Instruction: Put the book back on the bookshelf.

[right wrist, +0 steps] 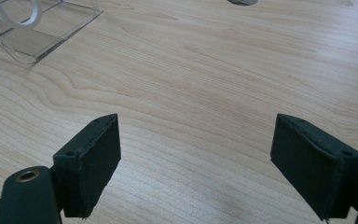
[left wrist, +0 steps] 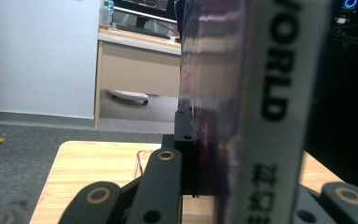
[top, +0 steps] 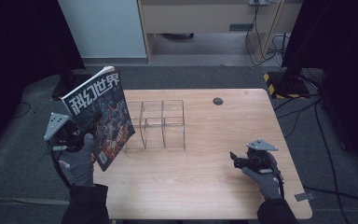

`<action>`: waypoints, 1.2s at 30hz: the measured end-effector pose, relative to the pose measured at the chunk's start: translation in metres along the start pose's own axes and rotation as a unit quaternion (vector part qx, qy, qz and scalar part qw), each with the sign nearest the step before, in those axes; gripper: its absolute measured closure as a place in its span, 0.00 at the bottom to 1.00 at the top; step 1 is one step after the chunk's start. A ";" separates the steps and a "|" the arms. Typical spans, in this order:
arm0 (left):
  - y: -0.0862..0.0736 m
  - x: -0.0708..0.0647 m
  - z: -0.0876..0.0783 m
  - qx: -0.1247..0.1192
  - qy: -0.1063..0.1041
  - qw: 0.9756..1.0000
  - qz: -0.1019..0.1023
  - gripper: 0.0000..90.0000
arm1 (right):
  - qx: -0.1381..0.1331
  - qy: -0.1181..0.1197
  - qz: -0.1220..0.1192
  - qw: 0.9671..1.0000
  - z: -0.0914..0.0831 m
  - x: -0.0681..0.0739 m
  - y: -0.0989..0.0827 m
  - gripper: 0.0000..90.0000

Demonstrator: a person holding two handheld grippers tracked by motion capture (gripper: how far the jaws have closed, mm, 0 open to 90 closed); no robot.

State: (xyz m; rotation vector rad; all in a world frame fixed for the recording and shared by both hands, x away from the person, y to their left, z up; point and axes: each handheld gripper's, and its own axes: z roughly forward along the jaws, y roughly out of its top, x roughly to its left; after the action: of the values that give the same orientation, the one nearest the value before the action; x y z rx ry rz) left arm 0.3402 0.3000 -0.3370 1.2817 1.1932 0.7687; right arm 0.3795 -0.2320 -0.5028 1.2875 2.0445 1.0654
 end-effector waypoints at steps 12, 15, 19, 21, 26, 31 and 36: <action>-0.004 0.008 0.013 0.008 0.013 1.000 -0.006 0.91 | 0.000 -0.003 -0.003 1.000 0.002 0.000 0.000 0.18; -0.003 0.006 0.018 0.006 0.011 1.000 -0.007 0.91 | 0.001 -0.004 -0.003 1.000 0.002 0.000 0.000 0.18; -0.004 0.004 0.024 0.006 0.010 1.000 -0.007 0.91 | 0.000 -0.004 -0.003 1.000 0.002 0.000 0.000 0.18; -0.005 0.004 0.027 0.008 0.011 1.000 -0.007 0.91 | 0.001 -0.004 -0.003 1.000 0.002 0.000 0.000 0.18; -0.010 0.004 0.035 0.014 0.013 1.000 -0.006 0.91 | 0.001 -0.003 -0.004 1.000 0.003 0.000 -0.001 0.18; -0.013 0.003 0.043 0.014 0.013 1.000 -0.010 0.91 | -0.001 -0.003 -0.006 1.000 0.003 0.000 0.000 0.18; -0.018 0.003 0.052 0.019 0.017 1.000 -0.009 0.91 | 0.000 -0.001 -0.008 1.000 0.003 0.000 -0.001 0.18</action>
State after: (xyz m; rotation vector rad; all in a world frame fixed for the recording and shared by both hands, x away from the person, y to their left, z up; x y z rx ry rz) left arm 0.3866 0.2840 -0.3609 1.2927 1.2506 0.7612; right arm 0.3814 -0.2312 -0.5051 1.2685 2.0500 1.0570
